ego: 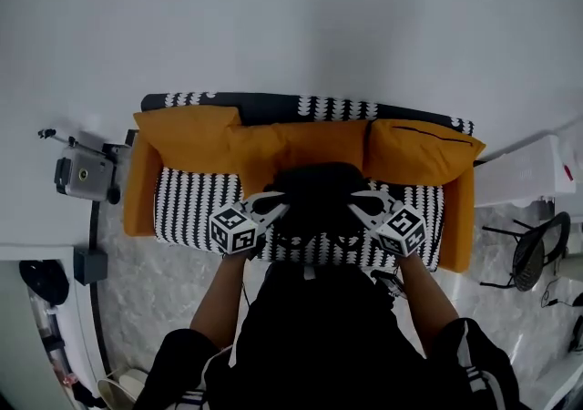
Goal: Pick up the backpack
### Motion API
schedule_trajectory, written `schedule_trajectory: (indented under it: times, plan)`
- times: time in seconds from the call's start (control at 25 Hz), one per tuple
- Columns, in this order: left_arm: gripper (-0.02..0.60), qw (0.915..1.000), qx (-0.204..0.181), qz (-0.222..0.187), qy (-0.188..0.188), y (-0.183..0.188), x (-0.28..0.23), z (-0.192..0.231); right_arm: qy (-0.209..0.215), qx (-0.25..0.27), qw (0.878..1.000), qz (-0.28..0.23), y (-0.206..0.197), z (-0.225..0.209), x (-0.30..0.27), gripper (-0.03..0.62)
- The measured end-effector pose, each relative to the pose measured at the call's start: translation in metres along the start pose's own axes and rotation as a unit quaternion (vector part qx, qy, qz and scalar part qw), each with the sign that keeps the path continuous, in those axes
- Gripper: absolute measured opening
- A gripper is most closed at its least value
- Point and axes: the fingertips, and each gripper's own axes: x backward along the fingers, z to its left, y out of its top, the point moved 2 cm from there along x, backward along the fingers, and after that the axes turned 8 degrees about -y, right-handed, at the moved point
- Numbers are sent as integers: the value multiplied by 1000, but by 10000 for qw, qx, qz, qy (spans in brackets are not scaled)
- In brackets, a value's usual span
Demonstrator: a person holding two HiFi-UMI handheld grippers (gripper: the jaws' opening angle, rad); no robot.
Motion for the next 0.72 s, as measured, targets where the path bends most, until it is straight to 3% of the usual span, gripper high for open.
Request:
schedule_trajectory:
  times: [0.72]
  plan:
    - [35, 9957, -681, -567, -271, 109, 9, -35, -110, 375, 9953, -881, 95, -12, 40, 28]
